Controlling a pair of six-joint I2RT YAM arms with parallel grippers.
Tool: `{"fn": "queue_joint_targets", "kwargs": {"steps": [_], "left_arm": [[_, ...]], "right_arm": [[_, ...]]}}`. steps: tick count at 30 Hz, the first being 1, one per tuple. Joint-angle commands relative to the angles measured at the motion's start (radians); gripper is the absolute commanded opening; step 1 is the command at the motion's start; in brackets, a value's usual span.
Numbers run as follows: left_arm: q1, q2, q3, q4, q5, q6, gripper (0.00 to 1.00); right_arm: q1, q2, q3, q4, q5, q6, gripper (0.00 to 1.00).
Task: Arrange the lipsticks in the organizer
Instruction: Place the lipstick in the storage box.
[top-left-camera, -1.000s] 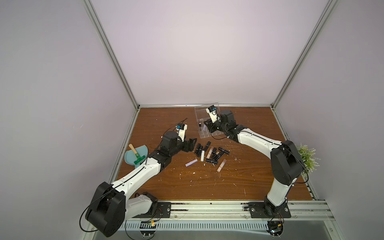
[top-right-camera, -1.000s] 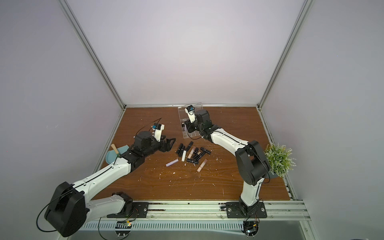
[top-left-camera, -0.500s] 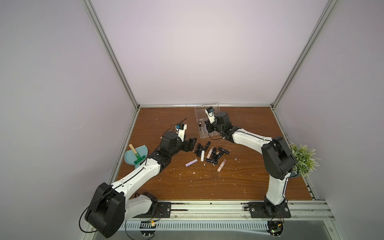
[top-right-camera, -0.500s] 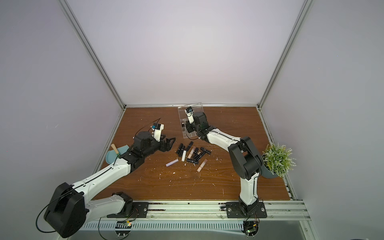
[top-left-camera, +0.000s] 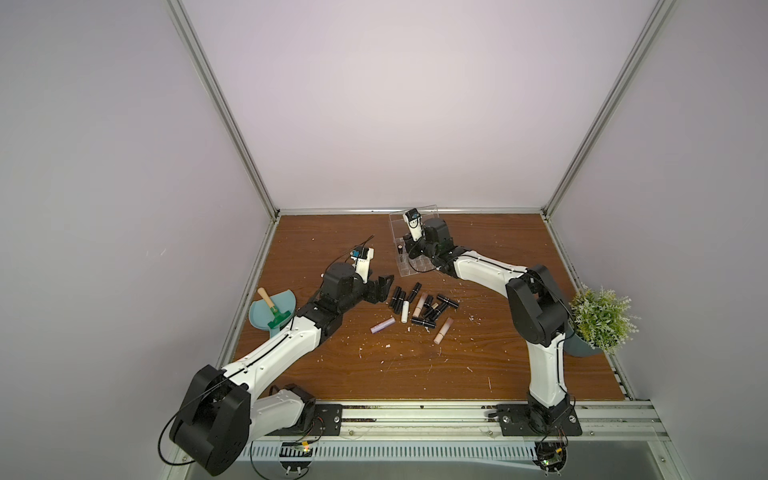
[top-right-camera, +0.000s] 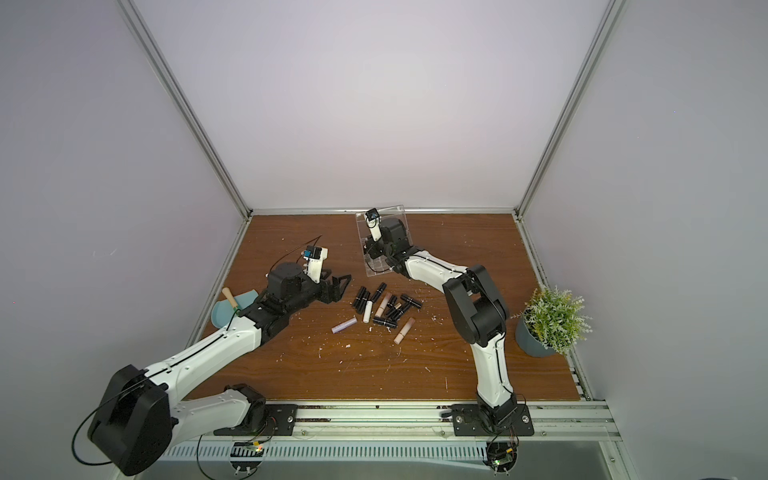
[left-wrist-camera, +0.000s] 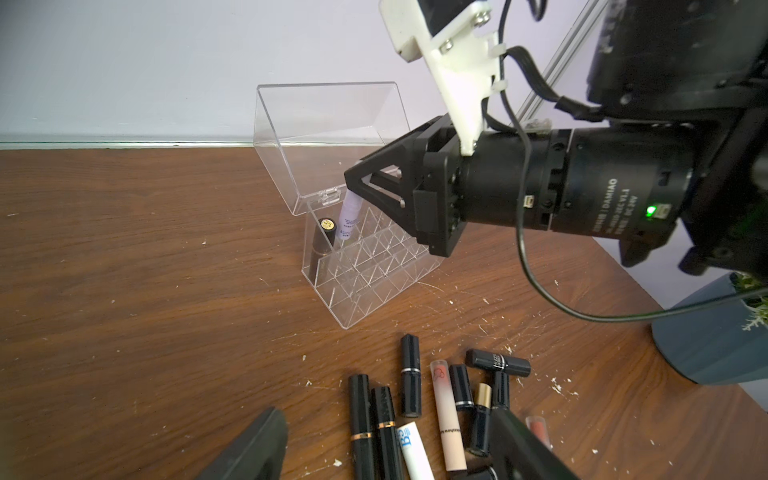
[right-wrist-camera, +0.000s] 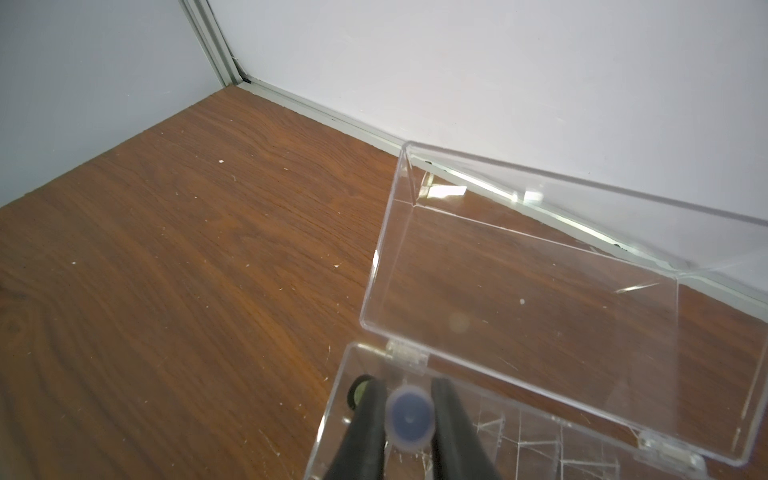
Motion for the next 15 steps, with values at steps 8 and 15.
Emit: {"fn": "queue_joint_targets", "kwargs": {"steps": [8,15], "left_arm": [[0.007,0.008,-0.005,0.031,0.004,-0.006,0.81],[0.007,0.015,0.003,0.018,0.01,-0.008,0.81]], "right_arm": [[-0.01,0.007,0.046,0.021,0.018,-0.014,0.15],[-0.014,0.013,0.05,0.002,0.016,-0.014,0.24]]}}
